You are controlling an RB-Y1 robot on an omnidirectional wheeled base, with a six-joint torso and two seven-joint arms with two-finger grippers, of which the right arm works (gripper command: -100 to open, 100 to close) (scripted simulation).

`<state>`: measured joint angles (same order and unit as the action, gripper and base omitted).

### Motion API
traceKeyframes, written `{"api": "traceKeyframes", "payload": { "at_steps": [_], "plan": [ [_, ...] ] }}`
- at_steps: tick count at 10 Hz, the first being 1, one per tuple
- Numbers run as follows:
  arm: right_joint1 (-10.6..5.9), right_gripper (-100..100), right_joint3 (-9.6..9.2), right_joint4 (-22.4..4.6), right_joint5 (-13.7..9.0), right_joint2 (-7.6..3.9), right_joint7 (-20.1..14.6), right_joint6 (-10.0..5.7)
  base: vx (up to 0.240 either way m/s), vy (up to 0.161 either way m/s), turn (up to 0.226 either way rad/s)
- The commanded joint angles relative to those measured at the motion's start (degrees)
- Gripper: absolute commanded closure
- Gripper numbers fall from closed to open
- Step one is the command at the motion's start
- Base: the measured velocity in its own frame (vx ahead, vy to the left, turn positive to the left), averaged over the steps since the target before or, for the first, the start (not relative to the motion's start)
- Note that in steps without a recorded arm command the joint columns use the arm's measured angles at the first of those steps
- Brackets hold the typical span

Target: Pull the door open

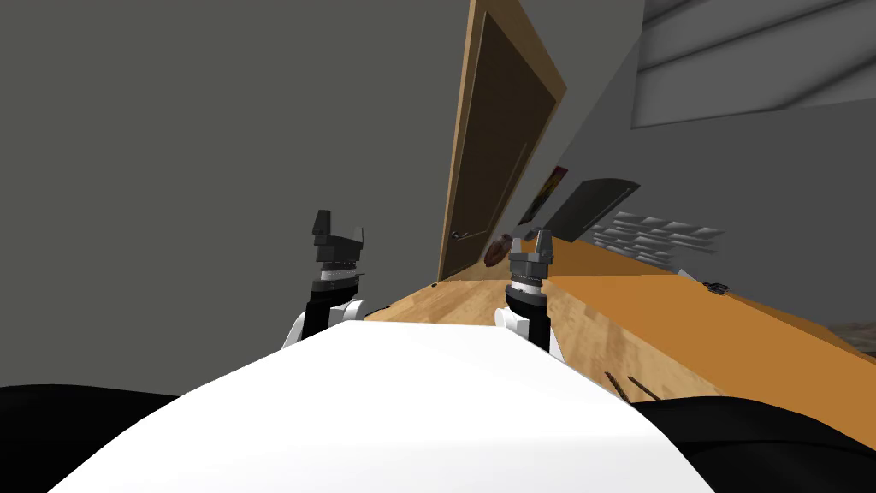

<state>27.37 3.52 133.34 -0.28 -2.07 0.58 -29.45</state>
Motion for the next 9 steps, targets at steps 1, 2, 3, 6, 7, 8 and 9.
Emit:
{"api": "traceKeyframes", "payload": {
  "at_steps": [1,2,3,6,7,8,9],
  "plan": [
    [-0.55,-100,-0.16,-1.9,-0.1,-0.51,-0.3,-0.24,0.029,-0.026,0.083],
    [-0.89,-100,-0.26,-3.1,-0.1,-0.82,-0.5,-0.4,0.049,-0.047,0.147],
    [-1.26,-100,-0.36,-4.4,-0.2,-1.17,-0.8,-0.56,0.051,-0.057,0.1],
    [-2.86,-100,-0.82,-9.4,-0.4,-2.61,-1.7,-1.28,0.083,-0.067,0.125],
    [-2.86,-100,-0.82,-10.0,-0.4,-2.61,-1.7,-1.28,0.04,-0.062,0.049],
    [-3.48,-100,-1.0,-12.1,-0.4,-3.16,-2.1,-1.55,0.036,-0.059,0.068],
    [-4.17,-100,-1.2,-14.0,-0.5,-3.77,-2.5,-1.86,0.056,-0.07,0.146]
  ]
}}
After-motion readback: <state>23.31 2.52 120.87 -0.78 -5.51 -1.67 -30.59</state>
